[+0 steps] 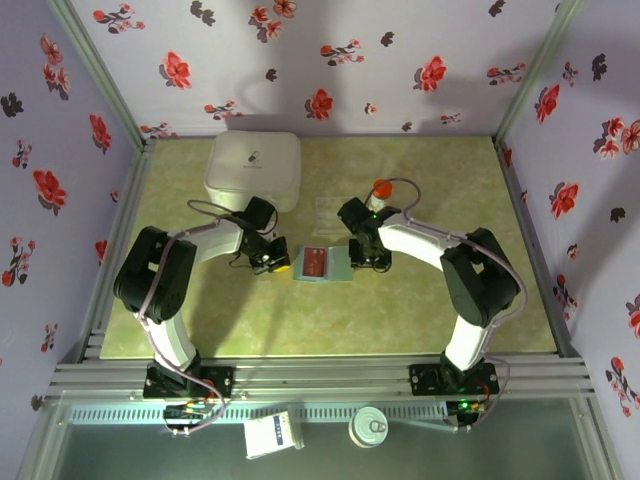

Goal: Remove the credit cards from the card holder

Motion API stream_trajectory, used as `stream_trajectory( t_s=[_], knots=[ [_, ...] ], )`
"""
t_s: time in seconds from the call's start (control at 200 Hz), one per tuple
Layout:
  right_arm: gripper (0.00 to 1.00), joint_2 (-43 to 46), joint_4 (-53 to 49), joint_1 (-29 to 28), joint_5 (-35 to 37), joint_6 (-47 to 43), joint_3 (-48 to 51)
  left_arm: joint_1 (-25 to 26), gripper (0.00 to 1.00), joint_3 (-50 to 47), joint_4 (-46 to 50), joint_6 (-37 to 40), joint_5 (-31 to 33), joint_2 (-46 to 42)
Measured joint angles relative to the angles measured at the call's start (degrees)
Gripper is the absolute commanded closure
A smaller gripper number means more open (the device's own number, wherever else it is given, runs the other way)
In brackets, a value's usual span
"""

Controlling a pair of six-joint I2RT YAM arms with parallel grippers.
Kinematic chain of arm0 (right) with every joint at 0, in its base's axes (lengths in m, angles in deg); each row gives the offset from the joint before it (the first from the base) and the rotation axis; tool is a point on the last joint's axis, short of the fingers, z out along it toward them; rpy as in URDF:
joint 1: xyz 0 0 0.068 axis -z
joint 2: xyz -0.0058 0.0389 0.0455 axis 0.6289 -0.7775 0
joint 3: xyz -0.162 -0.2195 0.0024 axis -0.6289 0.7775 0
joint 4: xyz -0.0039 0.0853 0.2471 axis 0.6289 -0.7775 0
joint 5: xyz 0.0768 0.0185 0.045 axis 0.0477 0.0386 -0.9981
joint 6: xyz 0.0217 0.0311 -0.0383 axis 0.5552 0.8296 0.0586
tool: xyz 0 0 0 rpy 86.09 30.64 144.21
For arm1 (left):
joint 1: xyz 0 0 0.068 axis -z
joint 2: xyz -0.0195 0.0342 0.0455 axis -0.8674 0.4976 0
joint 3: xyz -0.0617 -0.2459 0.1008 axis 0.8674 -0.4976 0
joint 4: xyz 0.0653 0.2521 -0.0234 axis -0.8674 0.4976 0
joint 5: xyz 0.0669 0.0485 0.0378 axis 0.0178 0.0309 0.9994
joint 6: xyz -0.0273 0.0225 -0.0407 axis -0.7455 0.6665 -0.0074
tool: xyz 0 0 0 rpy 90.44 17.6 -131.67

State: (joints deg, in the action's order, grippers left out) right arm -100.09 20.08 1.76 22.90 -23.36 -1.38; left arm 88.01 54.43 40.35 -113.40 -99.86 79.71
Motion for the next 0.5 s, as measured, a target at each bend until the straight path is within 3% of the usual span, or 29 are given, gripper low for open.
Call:
stream_trajectory(
  t_s=[0.295, 0.5],
  knots=[
    [0.57, 3.54, -5.25, -0.76, 0.68, 0.04, -4.61, 1.31, 1.00, 3.63, 1.46, 0.13, -0.70, -0.57],
    [0.56, 3.02, -6.62, -4.24, 0.76, 0.59, -11.41, 2.69, 1.00, 4.20, 1.42, 0.15, -1.38, -0.57]
  ],
)
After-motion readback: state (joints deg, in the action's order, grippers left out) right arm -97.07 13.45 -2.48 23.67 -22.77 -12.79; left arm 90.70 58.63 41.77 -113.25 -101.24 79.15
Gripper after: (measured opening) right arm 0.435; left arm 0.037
